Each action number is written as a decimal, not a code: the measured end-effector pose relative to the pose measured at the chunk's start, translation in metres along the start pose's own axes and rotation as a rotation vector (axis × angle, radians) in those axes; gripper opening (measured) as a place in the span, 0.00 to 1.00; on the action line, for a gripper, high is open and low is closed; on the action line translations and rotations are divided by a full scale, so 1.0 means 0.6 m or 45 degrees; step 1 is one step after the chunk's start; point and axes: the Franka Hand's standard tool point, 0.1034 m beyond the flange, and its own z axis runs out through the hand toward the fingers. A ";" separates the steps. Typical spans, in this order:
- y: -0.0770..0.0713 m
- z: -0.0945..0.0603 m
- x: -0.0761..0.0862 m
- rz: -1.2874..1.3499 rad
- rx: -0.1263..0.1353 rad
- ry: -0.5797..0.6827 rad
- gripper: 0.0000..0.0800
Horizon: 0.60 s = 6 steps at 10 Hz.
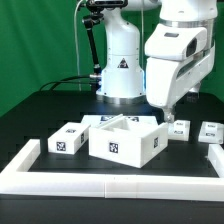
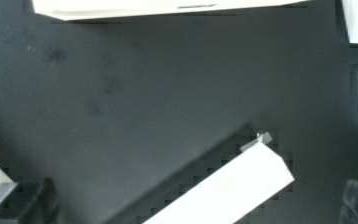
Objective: Assemble cabinet
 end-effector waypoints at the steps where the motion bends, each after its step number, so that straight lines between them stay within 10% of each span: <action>1: 0.000 0.000 0.000 0.000 0.000 0.000 1.00; 6: -0.004 0.005 -0.006 -0.008 -0.041 0.026 1.00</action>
Offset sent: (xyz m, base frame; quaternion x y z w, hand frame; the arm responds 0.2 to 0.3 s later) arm 0.0000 0.0000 0.0000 0.0000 0.0000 0.0000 1.0000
